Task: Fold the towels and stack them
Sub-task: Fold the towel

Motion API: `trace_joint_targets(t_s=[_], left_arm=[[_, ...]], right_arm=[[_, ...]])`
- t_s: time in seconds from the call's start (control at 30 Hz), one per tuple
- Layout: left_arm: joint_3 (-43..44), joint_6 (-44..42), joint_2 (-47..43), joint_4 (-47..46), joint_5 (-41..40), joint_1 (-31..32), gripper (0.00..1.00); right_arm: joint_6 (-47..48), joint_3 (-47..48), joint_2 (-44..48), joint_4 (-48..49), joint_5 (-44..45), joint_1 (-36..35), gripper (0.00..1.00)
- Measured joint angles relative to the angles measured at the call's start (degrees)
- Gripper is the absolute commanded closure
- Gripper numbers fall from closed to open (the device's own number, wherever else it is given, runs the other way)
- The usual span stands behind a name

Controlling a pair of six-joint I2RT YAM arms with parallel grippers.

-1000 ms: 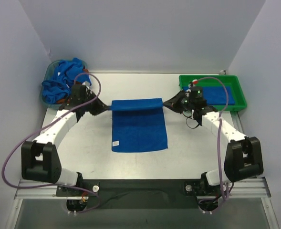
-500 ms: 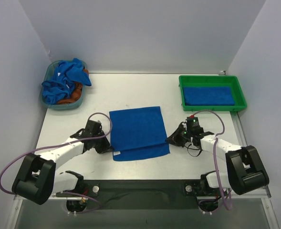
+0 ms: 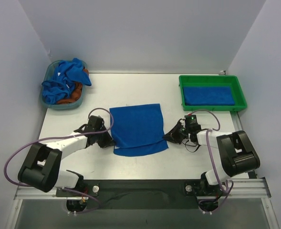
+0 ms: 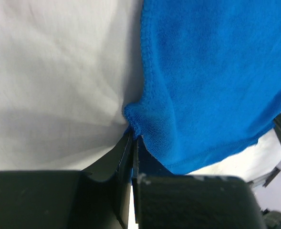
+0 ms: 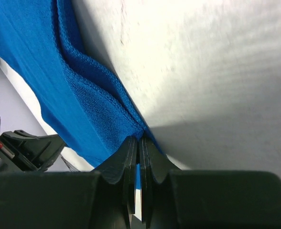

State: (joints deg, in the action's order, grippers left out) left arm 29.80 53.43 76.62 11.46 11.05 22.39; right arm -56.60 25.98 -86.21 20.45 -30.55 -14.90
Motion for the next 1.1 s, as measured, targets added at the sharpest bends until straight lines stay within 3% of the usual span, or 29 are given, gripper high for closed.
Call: trace_joint_targets(t_s=[0.23, 0.37, 0.63, 0.87, 1.1], left_arm=[[10.0, -3.4, 9.7, 1.3, -2.5, -6.7, 1.0], [13.6, -4.6, 12.6, 2.1, -2.2, -7.2, 1.0], [11.6, -5.0, 8.9, 4.2, -1.3, -7.0, 1.0], [19.7, -7.6, 7.1, 9.6, -1.6, -7.3, 1.0], [17.6, -7.6, -5.4, 10.7, -1.4, -7.1, 1.0]], right_arm=[[-0.5, 3.3, -1.8, -0.9, 3.1, 0.3, 1.0], [-1.2, 4.1, -2.1, -1.4, 4.4, 0.2, 1.0], [-1.7, 5.8, -0.9, -4.9, 4.9, 0.2, 1.0], [0.5, 13.2, 4.4, -11.3, 7.1, 0.2, 1.0], [1.4, 11.5, 14.6, -15.1, 7.8, -0.6, 1.0]])
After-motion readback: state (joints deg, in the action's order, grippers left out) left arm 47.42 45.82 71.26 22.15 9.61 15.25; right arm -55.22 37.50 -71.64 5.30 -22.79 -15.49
